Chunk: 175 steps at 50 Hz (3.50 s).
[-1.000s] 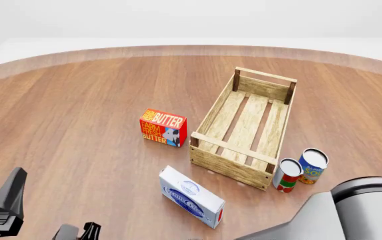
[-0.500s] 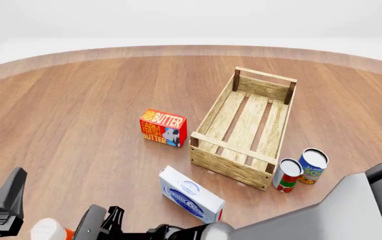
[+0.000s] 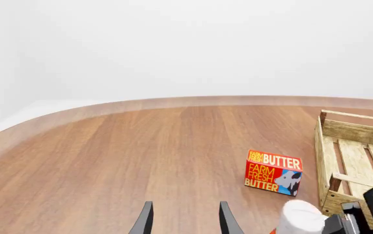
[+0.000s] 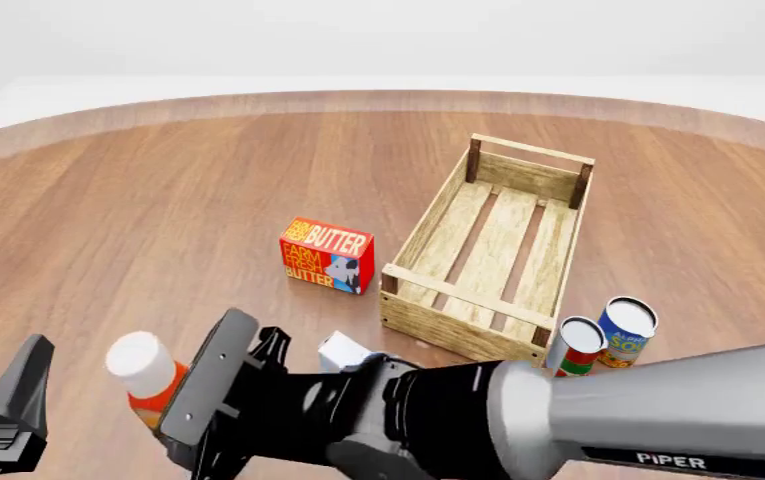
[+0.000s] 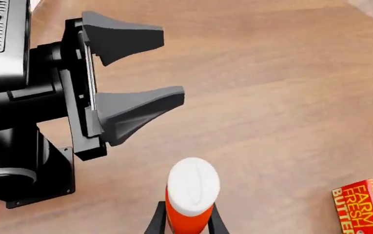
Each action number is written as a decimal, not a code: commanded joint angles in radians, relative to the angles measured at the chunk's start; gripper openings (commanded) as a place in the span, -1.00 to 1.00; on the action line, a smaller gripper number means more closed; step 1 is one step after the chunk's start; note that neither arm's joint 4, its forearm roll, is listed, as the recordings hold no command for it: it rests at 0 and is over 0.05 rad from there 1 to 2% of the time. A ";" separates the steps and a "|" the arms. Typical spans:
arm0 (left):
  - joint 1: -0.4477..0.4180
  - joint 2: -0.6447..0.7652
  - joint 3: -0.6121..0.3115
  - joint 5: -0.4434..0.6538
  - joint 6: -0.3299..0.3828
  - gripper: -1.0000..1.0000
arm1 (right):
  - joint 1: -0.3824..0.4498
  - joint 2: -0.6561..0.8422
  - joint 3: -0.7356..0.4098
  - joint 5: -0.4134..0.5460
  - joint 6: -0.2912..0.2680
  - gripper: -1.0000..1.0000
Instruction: Pick up the ketchup, and put it in the wooden tray.
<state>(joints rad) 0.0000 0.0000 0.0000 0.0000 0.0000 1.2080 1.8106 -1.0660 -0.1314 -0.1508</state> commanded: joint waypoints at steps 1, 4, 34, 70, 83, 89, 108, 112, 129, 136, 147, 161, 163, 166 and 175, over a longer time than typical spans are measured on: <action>0.000 0.000 0.000 0.000 0.000 1.00 | -0.088 -0.081 -0.032 0.081 -0.029 -1.00; 0.000 0.000 0.000 0.000 0.000 1.00 | -0.108 -0.099 -0.043 0.096 -0.041 -1.00; 0.000 0.000 0.000 0.000 0.000 1.00 | -0.520 -0.329 0.039 0.143 -0.124 -1.00; 0.000 0.000 0.000 0.000 0.000 1.00 | -0.858 -0.283 0.183 0.016 -0.131 -1.00; 0.000 0.000 0.000 0.000 0.000 1.00 | -0.915 -0.142 0.173 -0.076 -0.124 -1.00; 0.000 0.000 0.000 0.000 0.000 1.00 | -0.935 -0.067 0.143 -0.107 -0.118 -1.00; 0.000 0.000 0.000 0.000 0.000 1.00 | -0.953 0.032 0.083 -0.133 -0.057 -1.00; 0.000 0.000 0.000 0.000 0.000 1.00 | -0.955 0.044 0.081 -0.138 -0.039 -1.00; 0.000 0.000 0.000 0.000 0.000 1.00 | -0.956 0.082 0.092 -0.161 -0.010 -1.00; 0.000 0.000 0.000 0.000 0.000 1.00 | -0.953 0.095 0.104 -0.176 0.001 -1.00; 0.000 0.000 0.000 0.000 0.000 1.00 | -0.949 0.109 0.102 -0.184 0.011 -1.00; 0.000 0.000 0.000 0.000 0.000 1.00 | -0.947 0.127 0.106 -0.193 0.018 1.00; 0.000 0.000 0.000 0.000 0.000 1.00 | -0.947 0.127 0.106 -0.192 0.018 1.00; 0.000 0.000 0.000 0.000 0.000 1.00 | -0.947 0.125 0.107 -0.192 0.017 1.00; 0.000 0.000 0.000 0.000 0.000 1.00 | -0.950 0.105 0.110 -0.186 0.017 1.00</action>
<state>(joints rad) 0.0000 0.0000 0.0000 0.0000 0.0000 0.2593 1.9257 -0.9583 -0.3205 -0.1383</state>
